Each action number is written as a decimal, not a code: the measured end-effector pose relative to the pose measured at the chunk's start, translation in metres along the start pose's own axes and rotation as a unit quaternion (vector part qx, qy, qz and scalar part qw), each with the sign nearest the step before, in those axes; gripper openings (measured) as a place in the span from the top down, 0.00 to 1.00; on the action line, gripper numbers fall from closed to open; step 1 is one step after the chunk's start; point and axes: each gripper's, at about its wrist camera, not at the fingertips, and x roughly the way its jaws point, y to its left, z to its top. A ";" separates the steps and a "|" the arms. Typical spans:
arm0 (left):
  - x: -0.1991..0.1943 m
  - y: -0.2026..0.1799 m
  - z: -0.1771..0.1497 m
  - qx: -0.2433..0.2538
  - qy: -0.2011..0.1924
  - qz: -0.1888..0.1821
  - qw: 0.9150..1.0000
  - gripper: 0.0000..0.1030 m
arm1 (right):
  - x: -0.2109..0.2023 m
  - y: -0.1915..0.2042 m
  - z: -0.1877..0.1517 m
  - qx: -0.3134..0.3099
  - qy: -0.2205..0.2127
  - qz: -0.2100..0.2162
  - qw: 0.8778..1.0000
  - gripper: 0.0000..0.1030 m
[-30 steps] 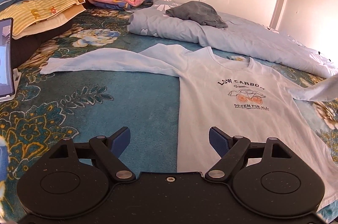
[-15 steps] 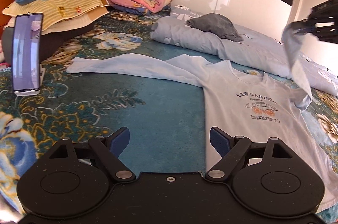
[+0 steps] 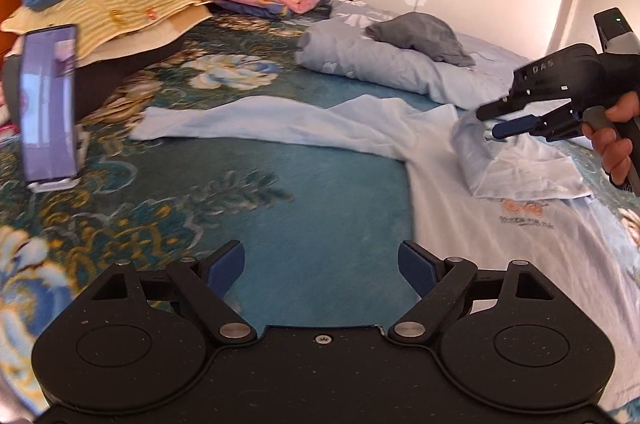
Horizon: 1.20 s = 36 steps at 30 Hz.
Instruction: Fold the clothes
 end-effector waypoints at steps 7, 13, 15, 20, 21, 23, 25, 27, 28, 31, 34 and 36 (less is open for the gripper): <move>0.070 -0.061 0.038 0.033 0.005 -0.069 0.997 0.16 | -0.055 -0.036 -0.003 0.022 -0.064 0.003 0.998 0.56; 0.134 -0.078 0.053 0.030 0.016 -0.038 0.999 0.16 | -0.095 -0.089 -0.038 0.044 -0.077 -0.047 0.995 0.55; 0.149 -0.073 0.057 0.021 0.026 -0.022 0.999 0.16 | -0.108 -0.106 -0.053 0.050 -0.077 -0.061 0.994 0.55; 0.166 -0.061 0.060 -0.021 0.054 -0.032 0.998 0.37 | -0.129 -0.140 -0.079 0.077 -0.083 -0.085 0.990 0.55; 0.165 -0.062 0.061 -0.021 0.051 -0.034 0.998 0.52 | -0.131 -0.146 -0.083 0.086 -0.086 -0.086 0.989 0.55; 0.164 -0.066 0.062 -0.009 0.044 -0.027 0.999 0.81 | -0.135 -0.157 -0.089 0.101 -0.089 -0.089 0.987 0.55; 0.163 -0.072 0.064 0.010 0.036 -0.020 0.999 1.00 | -0.135 -0.163 -0.093 0.110 -0.091 -0.089 0.986 0.55; 0.160 -0.078 0.069 0.035 0.021 -0.024 0.999 1.00 | -0.134 -0.168 -0.096 0.116 -0.092 -0.089 0.985 0.55; 0.159 -0.082 0.072 0.048 0.013 -0.027 0.998 1.00 | -0.133 -0.169 -0.097 0.115 -0.091 -0.089 0.985 0.55; 0.153 -0.089 0.088 0.083 -0.026 -0.023 0.996 1.00 | -0.127 -0.169 -0.096 0.105 -0.090 -0.096 0.986 0.55; 0.150 -0.083 0.105 0.075 -0.049 -0.017 0.996 1.00 | -0.115 -0.167 -0.091 0.082 -0.089 -0.119 0.986 0.55; 0.151 -0.079 0.113 0.074 -0.057 -0.013 0.996 1.00 | -0.102 -0.163 -0.085 0.055 -0.086 -0.146 0.984 0.55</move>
